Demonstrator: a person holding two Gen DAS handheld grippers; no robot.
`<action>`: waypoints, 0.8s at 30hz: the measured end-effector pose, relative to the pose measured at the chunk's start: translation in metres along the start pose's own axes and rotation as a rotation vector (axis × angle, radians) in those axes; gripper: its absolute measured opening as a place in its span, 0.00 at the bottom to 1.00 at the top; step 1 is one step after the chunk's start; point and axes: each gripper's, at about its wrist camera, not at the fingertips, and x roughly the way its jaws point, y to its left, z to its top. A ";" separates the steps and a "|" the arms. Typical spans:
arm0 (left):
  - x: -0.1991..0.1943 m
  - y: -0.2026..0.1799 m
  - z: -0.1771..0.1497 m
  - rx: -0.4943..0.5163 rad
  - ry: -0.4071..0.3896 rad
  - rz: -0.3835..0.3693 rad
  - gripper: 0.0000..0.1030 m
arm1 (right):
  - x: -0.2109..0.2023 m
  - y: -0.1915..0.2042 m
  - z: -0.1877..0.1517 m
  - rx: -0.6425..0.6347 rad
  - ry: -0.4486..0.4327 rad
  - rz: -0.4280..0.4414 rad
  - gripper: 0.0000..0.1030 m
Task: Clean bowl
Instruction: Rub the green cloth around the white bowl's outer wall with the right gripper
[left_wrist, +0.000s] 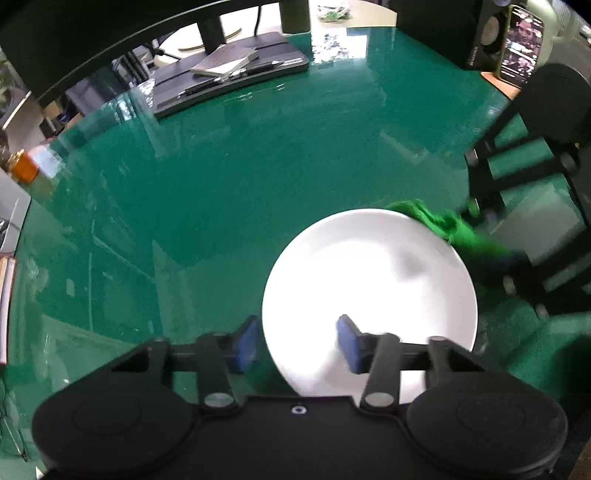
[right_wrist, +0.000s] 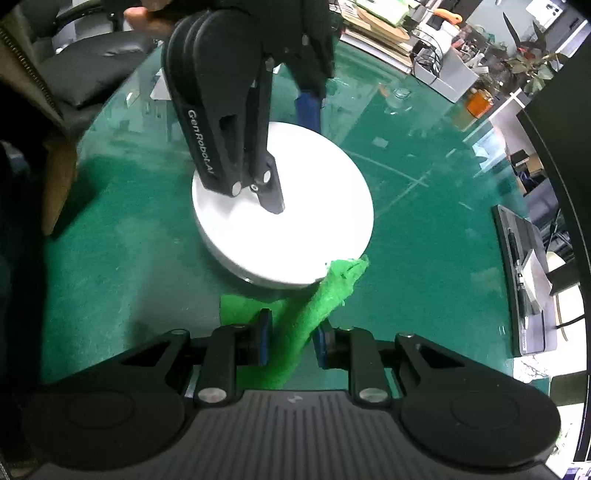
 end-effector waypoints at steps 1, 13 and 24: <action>0.001 -0.003 0.002 0.033 -0.004 0.019 0.33 | -0.001 0.006 0.002 -0.024 -0.002 0.015 0.22; 0.004 -0.008 0.007 0.092 -0.014 0.030 0.31 | 0.004 -0.009 0.006 0.006 0.024 -0.018 0.21; 0.004 -0.013 0.007 0.098 -0.014 0.020 0.33 | -0.008 0.002 0.003 -0.025 0.045 -0.010 0.22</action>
